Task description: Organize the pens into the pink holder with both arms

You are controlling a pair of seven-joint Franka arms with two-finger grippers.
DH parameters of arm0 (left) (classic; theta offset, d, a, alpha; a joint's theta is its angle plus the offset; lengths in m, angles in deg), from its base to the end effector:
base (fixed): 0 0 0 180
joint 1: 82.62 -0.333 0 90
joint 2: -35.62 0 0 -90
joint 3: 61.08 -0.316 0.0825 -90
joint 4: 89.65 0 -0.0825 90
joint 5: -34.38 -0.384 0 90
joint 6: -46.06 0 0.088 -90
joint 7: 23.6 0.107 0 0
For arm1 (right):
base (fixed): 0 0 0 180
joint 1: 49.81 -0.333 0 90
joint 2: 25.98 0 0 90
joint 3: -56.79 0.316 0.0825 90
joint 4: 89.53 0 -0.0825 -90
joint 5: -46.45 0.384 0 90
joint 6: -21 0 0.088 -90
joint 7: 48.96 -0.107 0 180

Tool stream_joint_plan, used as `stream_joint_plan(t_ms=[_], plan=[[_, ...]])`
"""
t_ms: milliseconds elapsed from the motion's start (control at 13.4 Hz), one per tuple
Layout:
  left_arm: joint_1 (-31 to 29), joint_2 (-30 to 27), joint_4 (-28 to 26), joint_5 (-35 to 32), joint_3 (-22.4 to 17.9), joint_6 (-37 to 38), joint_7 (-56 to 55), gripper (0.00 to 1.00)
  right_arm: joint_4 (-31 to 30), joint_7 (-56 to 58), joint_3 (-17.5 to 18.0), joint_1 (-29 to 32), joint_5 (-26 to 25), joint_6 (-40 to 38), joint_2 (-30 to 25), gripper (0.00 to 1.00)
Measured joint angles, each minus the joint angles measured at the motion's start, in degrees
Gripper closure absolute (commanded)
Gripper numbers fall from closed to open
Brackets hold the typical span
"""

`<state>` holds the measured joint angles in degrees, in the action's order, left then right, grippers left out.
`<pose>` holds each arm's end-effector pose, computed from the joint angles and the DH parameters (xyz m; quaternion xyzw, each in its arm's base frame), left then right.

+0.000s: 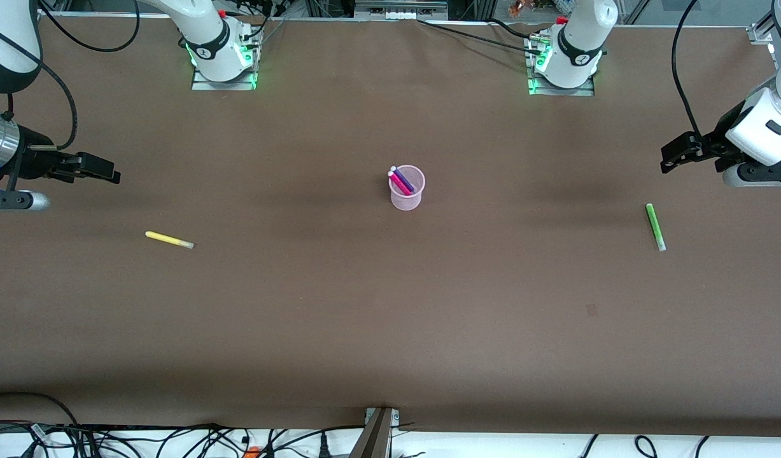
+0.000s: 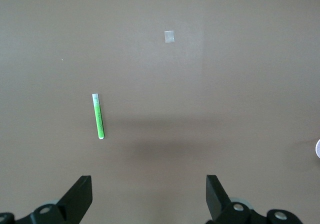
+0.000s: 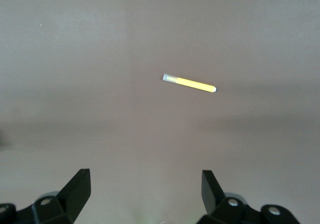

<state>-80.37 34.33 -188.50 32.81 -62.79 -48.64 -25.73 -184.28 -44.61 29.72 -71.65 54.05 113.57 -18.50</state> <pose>0.5494 -0.0023 0.5708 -0.9995 -0.0124 0.0246 0.0139 0.5820 -0.0263 0.5226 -0.9963 0.0163 0.0735 0.0424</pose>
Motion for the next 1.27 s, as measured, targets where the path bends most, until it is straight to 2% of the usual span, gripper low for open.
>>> stream_joint_plan(t_ms=[150, 224, 523, 822, 1271], plan=[[0.0, 0.0, 0.1, 0.0, 0.1, 0.0, 0.0, 0.0, 0.1, -0.4, 8.9, 8.2, -1.8, 0.0, 0.0, 0.02], [0.0, 0.0, 0.1, 0.0, 0.1, 0.0, 0.0, 0.0, 0.2, -0.6, 11.1, 9.9, -3.2, 0.1, -0.2, 0.02], [0.0, 0.0, 0.1, 0.0, 0.1, 0.0, 0.0, 0.0, 0.7, -3.1, 13.8, 12.0, -4.4, 0.0, -2.5, 0.02], [0.0, 0.0, 0.1, 0.0, 0.2, 0.0, 0.0, 0.0, 0.7, -5.5, 21.8, 19.1, -4.9, 0.0, -3.5, 0.02], [0.1, 0.0, 0.1, 0.0, 0.2, 0.0, 0.0, 0.0, 1.1, -5.9, 22.7, 19.7, -5.9, -0.4, -3.5, 0.0]])
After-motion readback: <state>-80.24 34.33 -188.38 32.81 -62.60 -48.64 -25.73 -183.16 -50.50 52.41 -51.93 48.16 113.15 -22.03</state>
